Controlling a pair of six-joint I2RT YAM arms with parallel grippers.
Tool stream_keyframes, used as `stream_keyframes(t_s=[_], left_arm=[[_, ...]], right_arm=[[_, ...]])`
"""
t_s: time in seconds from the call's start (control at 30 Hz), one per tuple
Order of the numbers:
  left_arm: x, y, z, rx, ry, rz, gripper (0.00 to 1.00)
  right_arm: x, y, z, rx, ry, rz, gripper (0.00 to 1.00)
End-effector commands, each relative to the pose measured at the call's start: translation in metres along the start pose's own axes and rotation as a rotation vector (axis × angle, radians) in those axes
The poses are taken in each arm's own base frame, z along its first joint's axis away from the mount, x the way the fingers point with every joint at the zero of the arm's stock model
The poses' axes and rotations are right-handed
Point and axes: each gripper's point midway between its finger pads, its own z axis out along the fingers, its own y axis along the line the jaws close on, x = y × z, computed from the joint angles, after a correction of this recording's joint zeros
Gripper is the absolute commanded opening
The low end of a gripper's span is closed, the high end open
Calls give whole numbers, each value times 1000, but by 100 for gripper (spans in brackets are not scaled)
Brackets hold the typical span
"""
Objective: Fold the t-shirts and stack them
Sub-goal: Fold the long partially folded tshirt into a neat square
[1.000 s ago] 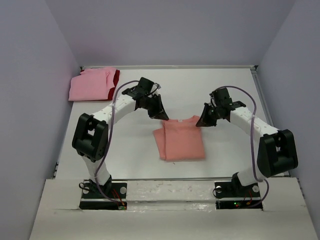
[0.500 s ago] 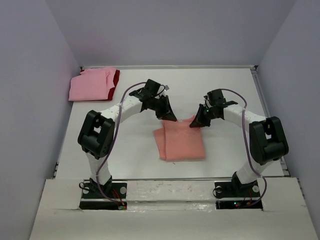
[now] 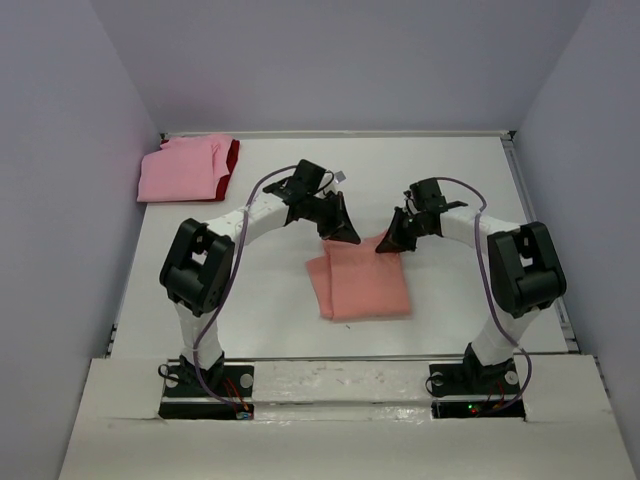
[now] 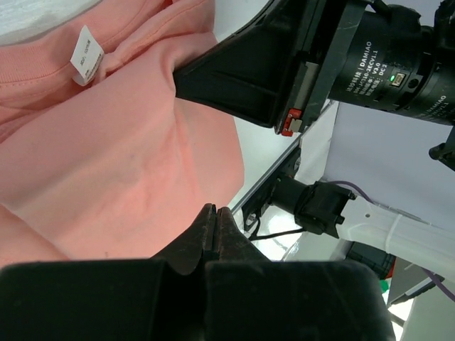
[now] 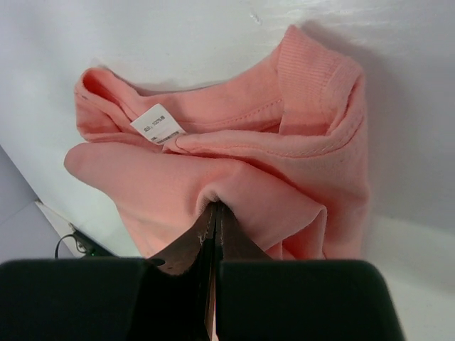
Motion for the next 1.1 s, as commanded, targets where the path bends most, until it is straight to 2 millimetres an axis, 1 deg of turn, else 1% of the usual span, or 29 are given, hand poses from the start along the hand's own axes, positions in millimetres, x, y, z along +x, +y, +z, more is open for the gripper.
stream_keyframes(t_s=[0.0,0.13,0.3,0.33,0.37,0.47,0.5,0.57,0.67,0.83,0.9,1.07], left_arm=[[-4,-24,-5,74,4,61,0],[-2,-11,5,62,20,61,0],[1,4,21,40,41,75,0],[1,12,26,24,44,68,0],[2,14,29,22,47,77,0],[2,29,40,-12,47,75,0],[3,37,45,-30,50,74,0],[2,45,49,-47,47,72,0],[-3,53,50,-86,20,83,0],[-3,70,50,-149,-10,81,0],[-2,80,48,-175,-17,66,0],[-9,106,36,-291,-70,47,0]], right_arm=[[-31,6,2,4,-107,-65,0],[-34,1,4,30,-123,-69,0],[-33,0,5,28,-116,-67,0],[-34,1,5,26,-116,-66,0],[-34,2,4,25,-117,-65,0],[-34,2,4,25,-117,-64,0],[-34,2,4,25,-117,-64,0],[-33,2,4,21,-117,-65,0],[-34,3,2,20,-121,-65,0],[-34,4,0,21,-127,-71,0],[-33,2,-1,27,-130,-73,0],[-37,-2,-6,62,-154,-98,0]])
